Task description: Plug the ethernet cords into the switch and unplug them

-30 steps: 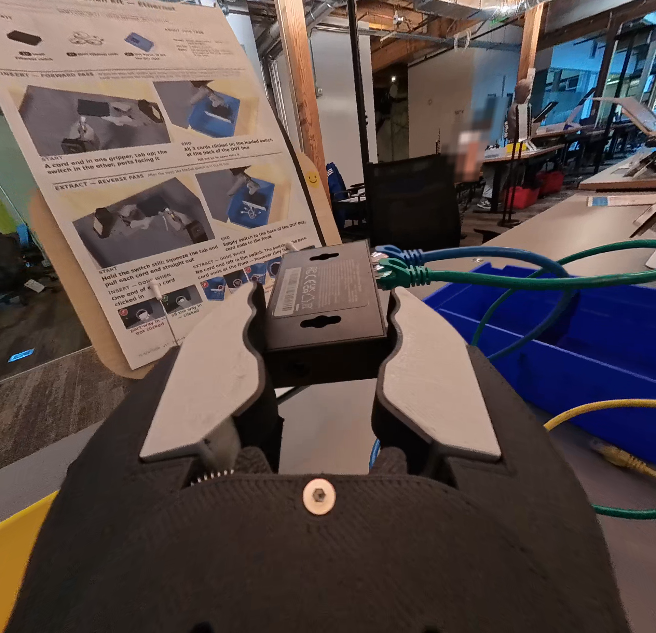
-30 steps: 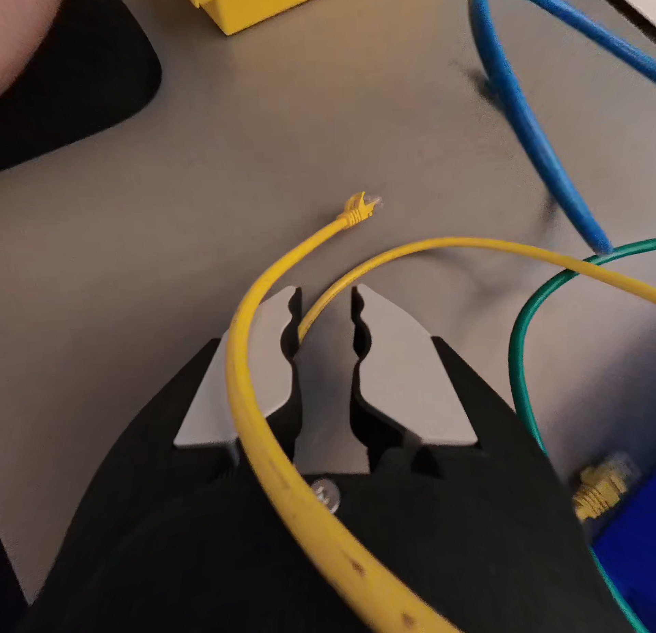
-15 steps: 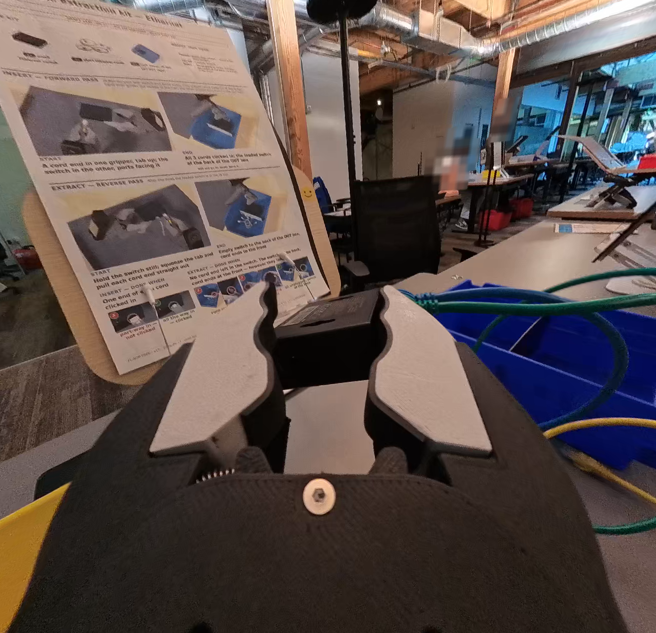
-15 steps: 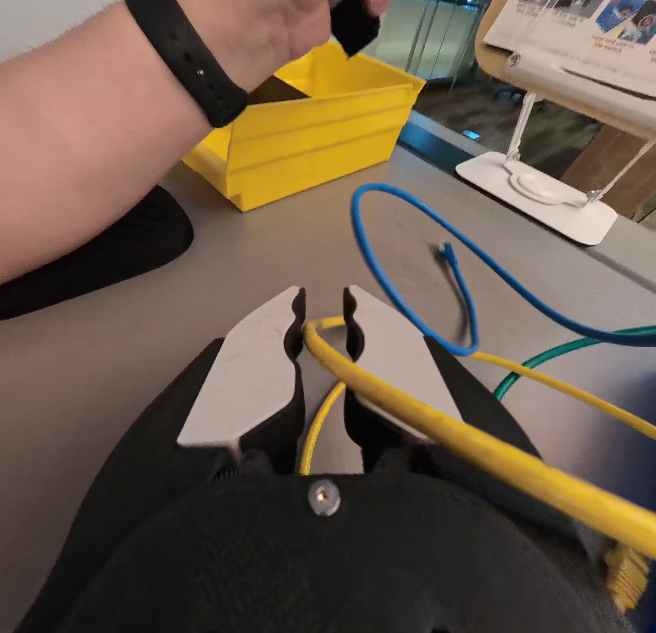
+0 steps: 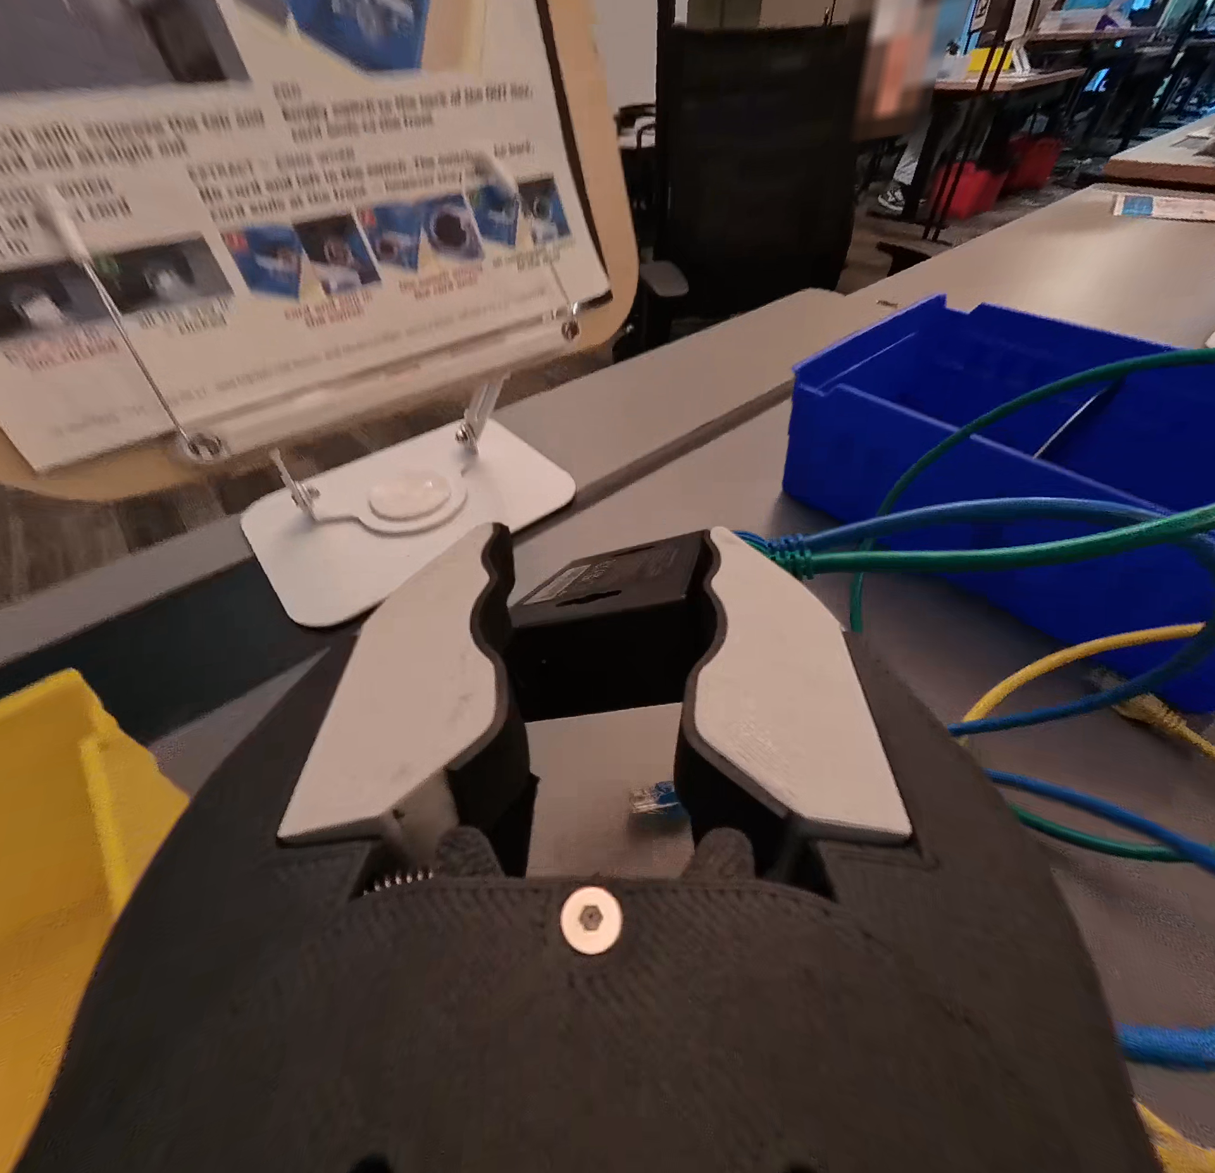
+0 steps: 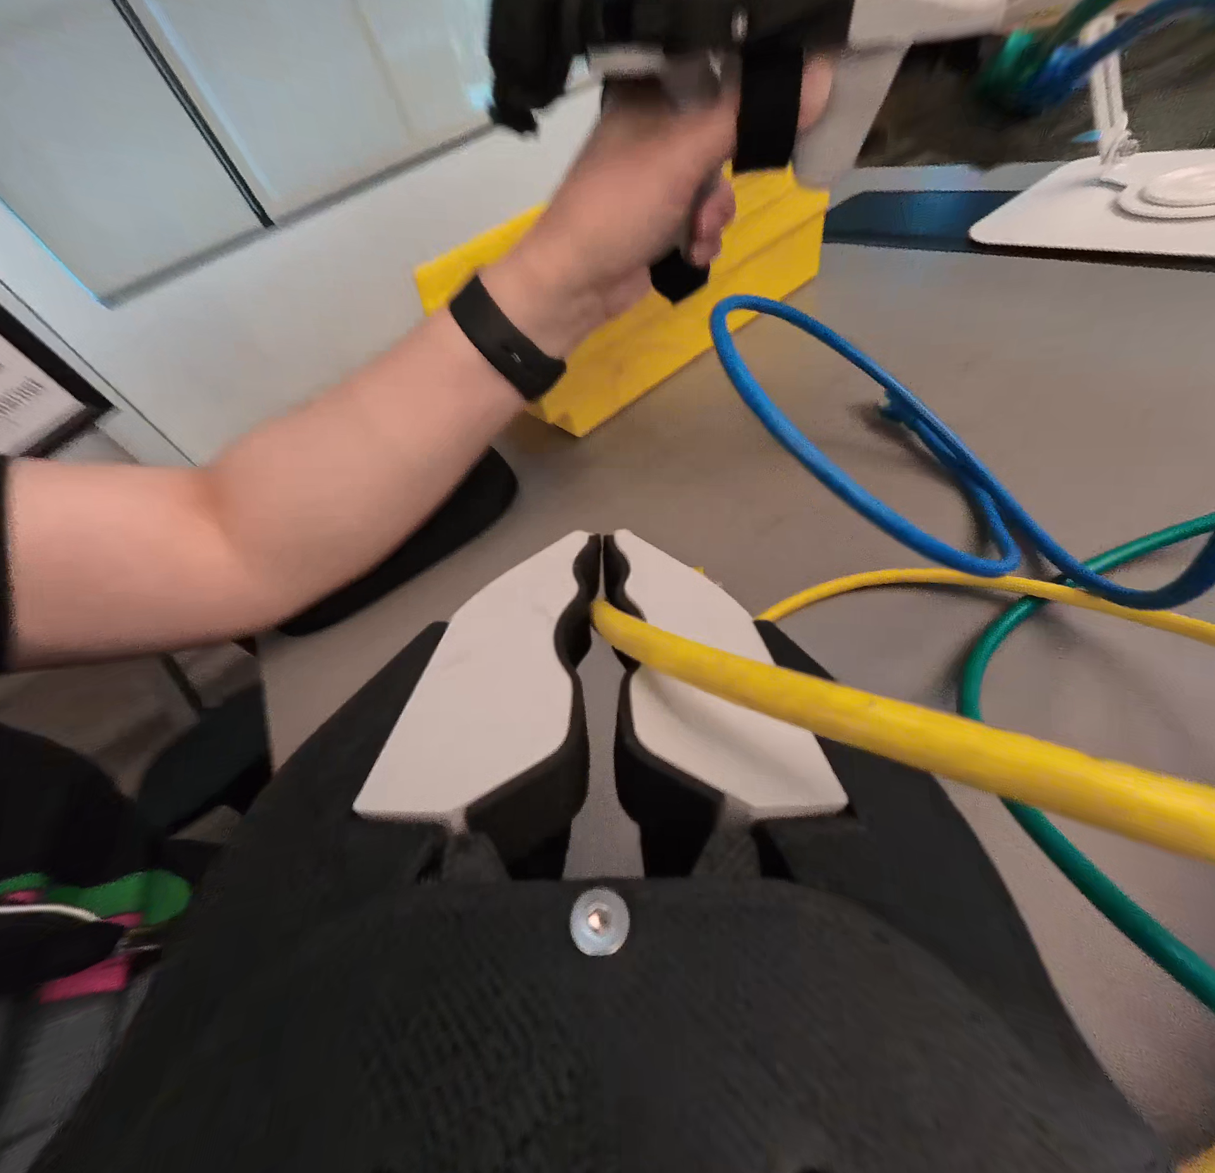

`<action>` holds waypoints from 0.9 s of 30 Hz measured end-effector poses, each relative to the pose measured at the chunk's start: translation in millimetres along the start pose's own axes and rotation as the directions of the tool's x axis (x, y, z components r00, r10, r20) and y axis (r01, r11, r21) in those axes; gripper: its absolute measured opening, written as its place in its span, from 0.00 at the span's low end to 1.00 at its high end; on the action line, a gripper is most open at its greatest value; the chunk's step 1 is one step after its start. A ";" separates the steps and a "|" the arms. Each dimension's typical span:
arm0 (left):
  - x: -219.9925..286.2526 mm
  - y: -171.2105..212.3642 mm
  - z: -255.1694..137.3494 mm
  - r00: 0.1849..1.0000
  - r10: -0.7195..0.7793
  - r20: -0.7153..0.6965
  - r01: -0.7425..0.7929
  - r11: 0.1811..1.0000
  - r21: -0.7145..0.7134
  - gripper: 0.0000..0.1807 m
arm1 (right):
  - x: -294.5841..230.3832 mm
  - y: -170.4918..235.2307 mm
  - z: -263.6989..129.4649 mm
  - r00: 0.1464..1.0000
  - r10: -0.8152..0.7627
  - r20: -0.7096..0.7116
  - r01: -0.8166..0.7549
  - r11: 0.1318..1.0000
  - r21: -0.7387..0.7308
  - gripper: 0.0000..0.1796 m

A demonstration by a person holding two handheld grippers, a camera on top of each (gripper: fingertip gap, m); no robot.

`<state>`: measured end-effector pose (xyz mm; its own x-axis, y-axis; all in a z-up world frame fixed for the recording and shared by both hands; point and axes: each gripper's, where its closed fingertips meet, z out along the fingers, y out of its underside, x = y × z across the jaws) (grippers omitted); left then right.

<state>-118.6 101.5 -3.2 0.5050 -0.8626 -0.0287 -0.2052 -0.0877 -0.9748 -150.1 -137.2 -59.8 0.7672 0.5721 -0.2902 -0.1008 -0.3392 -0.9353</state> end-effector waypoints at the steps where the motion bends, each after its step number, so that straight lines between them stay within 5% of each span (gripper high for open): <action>1: -2.4 6.6 1.3 1.000 -0.014 0.000 0.014 1.000 -0.009 0.29 | -1.4 -4.9 -6.0 0.999 0.028 0.022 -0.029 0.999 0.029 0.01; 8: 8.6 64.3 -8.0 0.995 -0.099 -0.019 0.093 0.974 -0.205 0.30 | -9.3 -17.2 -33.6 0.995 0.039 0.090 -0.047 0.995 0.091 0.01; 14: 26.5 95.5 -33.2 0.999 -0.008 -0.037 -0.005 0.940 -0.342 0.30 | -20.2 -14.4 -37.6 0.992 -0.011 0.127 -0.004 0.994 0.110 0.01; 16: 44.5 105.2 -42.4 0.994 0.002 -0.109 -0.042 0.928 -0.369 0.00 | -21.6 -11.7 -39.6 0.992 -0.041 0.117 0.028 0.994 0.106 0.01; 23: 51.8 115.8 -53.1 0.970 0.238 0.052 -0.192 0.878 -0.439 0.05 | -29.1 -6.1 -45.0 0.982 -0.172 0.080 0.165 0.982 0.097 0.01; 27: 78.0 82.0 -84.7 0.995 0.096 -0.022 -0.098 0.955 -0.278 0.21 | -37.8 -9.1 -48.2 0.979 -0.154 0.135 0.139 0.984 0.116 0.01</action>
<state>-167.1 -15.2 -66.6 0.4645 -0.8778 -0.1174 -0.4791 -0.1376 -0.8669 -147.7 -191.7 -30.6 0.6809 0.7131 -0.1672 -0.0659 -0.1677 -0.9836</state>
